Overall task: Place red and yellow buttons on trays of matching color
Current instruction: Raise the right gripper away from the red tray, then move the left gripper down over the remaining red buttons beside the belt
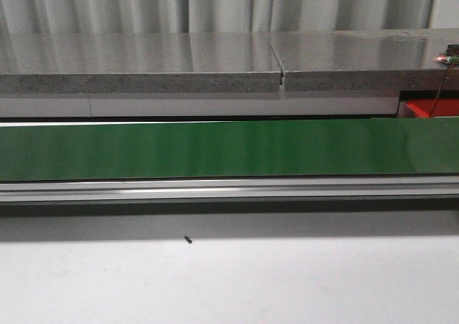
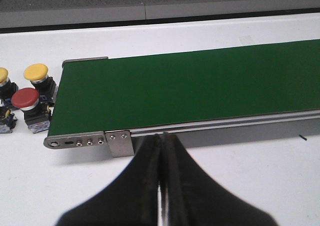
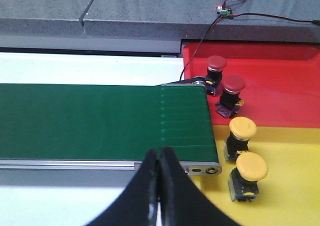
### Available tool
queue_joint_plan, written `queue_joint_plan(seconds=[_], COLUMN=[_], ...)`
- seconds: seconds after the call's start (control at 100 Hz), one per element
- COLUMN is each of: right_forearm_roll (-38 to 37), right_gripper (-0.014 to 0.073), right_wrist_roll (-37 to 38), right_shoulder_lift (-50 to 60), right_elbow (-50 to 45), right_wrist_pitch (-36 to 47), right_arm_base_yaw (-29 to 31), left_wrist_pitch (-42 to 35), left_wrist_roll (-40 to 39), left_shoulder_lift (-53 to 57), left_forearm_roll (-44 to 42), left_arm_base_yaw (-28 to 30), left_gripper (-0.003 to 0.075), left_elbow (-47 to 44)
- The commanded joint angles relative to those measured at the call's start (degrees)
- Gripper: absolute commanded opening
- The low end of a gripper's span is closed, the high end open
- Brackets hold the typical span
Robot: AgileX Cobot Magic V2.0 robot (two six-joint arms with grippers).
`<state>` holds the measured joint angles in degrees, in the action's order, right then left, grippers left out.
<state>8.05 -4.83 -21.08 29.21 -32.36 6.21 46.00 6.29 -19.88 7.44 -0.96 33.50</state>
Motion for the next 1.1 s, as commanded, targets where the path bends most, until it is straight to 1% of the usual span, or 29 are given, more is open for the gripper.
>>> queue_joint_plan(seconds=[0.0,0.75,0.94,1.09], right_forearm_roll=[0.3,0.3,0.3,0.3], right_gripper=[-0.0067,-0.0067,-0.0067,-0.0067], right_wrist_roll=[-0.6,-0.6,-0.6,-0.6], right_shoulder_lift=[-0.1,-0.1,-0.1,-0.1], right_elbow=[1.3,1.3,1.3,1.3], right_wrist_pitch=[3.2,3.2,3.2,3.2], right_arm_base_yaw=[-0.2,-0.2,-0.2,-0.2], left_wrist_pitch=[-4.5,-4.5,-4.6,-8.3], left_wrist_roll=[-0.5,-0.5,-0.5,-0.5], left_shoulder_lift=[-0.5,-0.5,-2.0,-5.6], left_forearm_roll=[0.6,0.6,0.9,2.3], left_arm_base_yaw=[-0.5,-0.5,-0.5,-0.3], left_gripper=[-0.002,-0.002,-0.002,-0.002], left_elbow=[1.5,1.5,1.5,1.5])
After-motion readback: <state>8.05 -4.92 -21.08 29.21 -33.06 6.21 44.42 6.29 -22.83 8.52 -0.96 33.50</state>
